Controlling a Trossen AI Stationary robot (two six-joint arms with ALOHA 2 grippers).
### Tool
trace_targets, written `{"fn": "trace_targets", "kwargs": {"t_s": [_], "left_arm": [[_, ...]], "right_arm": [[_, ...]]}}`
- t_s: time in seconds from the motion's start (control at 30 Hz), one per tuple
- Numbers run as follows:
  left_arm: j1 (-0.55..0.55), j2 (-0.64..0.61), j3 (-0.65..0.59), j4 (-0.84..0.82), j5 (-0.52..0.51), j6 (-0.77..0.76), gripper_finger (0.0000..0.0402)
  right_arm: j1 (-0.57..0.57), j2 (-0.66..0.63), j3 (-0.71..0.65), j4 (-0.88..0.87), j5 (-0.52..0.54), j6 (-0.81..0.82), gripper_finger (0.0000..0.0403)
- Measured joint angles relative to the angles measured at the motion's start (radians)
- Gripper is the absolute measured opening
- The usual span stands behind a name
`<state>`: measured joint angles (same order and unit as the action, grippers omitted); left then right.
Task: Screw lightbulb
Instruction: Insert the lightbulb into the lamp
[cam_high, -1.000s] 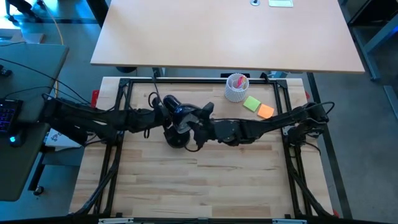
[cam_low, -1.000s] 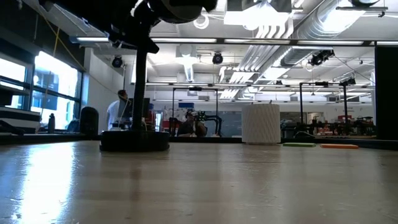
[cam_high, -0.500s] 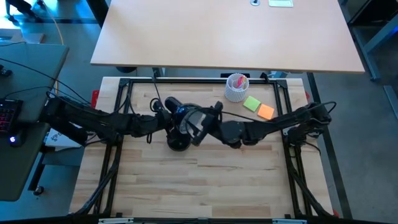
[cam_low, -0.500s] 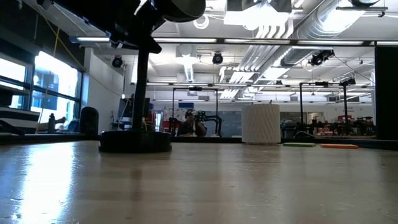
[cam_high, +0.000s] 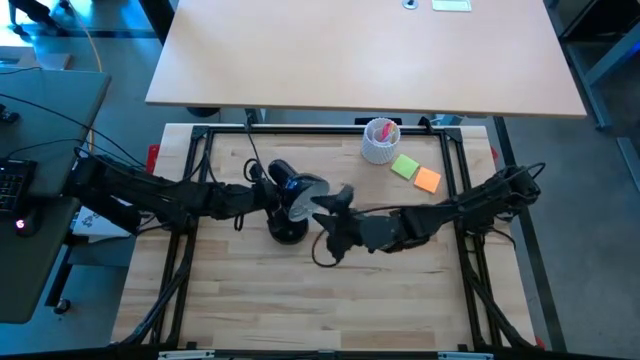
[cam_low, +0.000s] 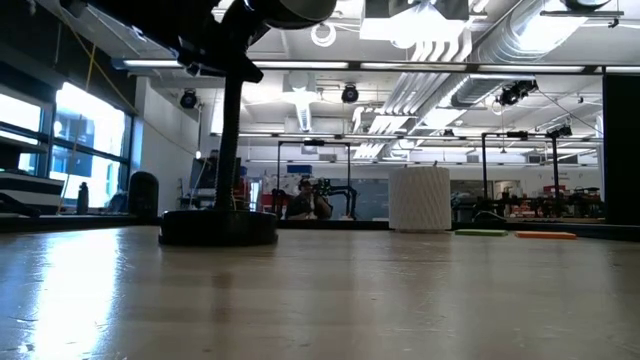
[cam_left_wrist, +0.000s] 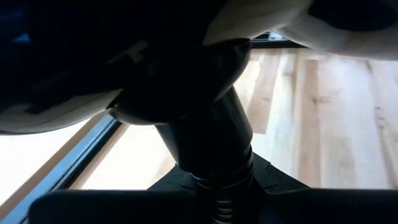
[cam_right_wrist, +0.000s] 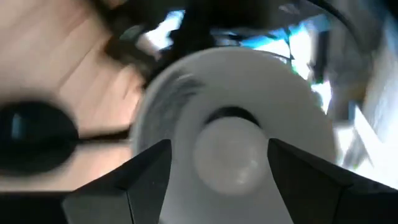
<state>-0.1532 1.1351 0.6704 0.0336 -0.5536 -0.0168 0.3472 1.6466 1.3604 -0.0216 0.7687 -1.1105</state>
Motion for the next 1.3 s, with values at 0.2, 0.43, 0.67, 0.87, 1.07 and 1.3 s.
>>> {"fn": "trace_targets", "kwargs": {"t_s": [0.2,0.43,0.67,0.87,1.07,1.3], "left_arm": [[0.000,0.000,0.000,-0.002,0.014,-0.019,0.0042],[0.000,0.000,-0.002,0.008,0.014,-0.019,0.0042],[-0.008,0.002,-0.003,0.022,-0.008,-0.031,0.0042],[-0.026,0.003,-0.003,0.021,-0.092,-0.031,0.0042],[-0.020,0.003,-0.003,0.016,-0.104,-0.003,0.0042],[0.019,0.002,-0.003,0.015,-0.098,0.057,0.0043]], "right_arm": [[-0.047,0.014,0.000,0.040,-0.011,-0.301,0.0263],[-0.084,0.028,0.000,0.113,-0.019,-0.321,0.0263],[-0.094,0.052,0.000,0.211,-0.069,0.321,0.0263],[-0.098,0.050,0.000,0.218,0.008,0.971,0.0263],[-0.018,-0.023,0.000,0.208,0.015,0.921,0.0263],[0.108,-0.084,0.000,0.109,0.016,0.859,0.0263]]}}
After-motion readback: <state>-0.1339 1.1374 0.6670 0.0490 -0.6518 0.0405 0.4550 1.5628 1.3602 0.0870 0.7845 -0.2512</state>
